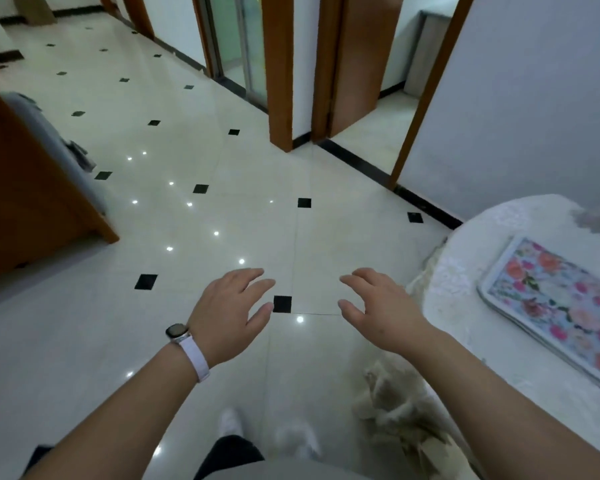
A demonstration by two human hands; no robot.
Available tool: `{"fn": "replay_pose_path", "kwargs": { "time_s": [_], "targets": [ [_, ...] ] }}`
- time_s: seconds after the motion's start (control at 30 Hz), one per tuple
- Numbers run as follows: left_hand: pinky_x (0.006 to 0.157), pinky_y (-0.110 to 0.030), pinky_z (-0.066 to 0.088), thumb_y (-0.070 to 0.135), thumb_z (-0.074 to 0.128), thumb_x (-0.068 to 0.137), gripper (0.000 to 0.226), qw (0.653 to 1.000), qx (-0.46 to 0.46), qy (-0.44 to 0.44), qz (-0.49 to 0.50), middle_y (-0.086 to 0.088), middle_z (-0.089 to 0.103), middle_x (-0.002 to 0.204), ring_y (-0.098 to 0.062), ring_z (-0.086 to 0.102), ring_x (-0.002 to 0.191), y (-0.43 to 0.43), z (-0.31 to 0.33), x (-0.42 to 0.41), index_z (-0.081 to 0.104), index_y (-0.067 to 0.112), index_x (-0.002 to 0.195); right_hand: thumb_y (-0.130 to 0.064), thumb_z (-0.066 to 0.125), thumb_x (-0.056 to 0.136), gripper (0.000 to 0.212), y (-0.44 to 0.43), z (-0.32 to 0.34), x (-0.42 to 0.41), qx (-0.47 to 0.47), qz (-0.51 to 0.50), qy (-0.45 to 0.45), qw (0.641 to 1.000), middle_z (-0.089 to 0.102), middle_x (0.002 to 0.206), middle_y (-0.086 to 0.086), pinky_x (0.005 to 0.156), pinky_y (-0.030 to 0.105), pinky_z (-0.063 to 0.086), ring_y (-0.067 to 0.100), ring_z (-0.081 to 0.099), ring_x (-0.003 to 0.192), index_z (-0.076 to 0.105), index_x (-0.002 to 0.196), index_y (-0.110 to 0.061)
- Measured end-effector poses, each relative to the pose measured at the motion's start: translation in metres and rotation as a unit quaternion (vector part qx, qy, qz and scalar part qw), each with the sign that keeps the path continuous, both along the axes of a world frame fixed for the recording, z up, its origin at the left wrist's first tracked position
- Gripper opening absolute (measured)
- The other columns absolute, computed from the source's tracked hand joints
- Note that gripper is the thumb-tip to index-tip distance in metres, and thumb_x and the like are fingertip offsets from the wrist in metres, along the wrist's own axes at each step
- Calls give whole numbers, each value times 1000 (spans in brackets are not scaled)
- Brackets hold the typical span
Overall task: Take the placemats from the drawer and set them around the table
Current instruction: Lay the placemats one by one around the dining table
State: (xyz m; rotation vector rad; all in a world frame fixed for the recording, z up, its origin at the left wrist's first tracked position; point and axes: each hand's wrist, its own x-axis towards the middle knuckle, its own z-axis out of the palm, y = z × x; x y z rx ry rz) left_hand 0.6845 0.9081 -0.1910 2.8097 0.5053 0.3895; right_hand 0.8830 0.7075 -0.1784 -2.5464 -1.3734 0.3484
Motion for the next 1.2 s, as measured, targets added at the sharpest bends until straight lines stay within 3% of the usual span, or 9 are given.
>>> {"fn": "replay_pose_path", "kwargs": {
  "time_s": [0.37,0.67,0.93,1.2],
  "targets": [
    [82,-42,53,43,49,88,43,985,-3,-16,-174,-9,66,119,-29,62,106,129,-25,184,69,15,114,-53,39,96,55,78,-13,103,-22,-159,-6,987,45,145,-4,104,35,41,19,44,131,45,144,-26],
    [83,-43,52,46,47,88,46,955,11,-8,-297,-10,65,120,-29,62,107,247,-25,327,68,16,115,-45,49,96,50,152,0,178,-29,-300,3,953,46,145,-4,103,33,41,19,47,129,48,143,-24],
    [81,-41,51,49,47,84,47,921,-6,18,-390,-8,67,117,-28,62,106,231,-34,430,70,17,112,-45,50,95,50,121,-1,211,-73,-416,9,906,49,143,-3,100,36,44,20,49,125,49,141,-25],
    [82,-42,51,51,46,87,49,874,21,16,-486,-8,66,119,-28,61,108,156,-29,545,68,17,114,-47,48,96,50,67,-28,276,-18,-512,29,858,51,138,-2,93,34,45,19,55,110,50,141,-24]
  ]
}}
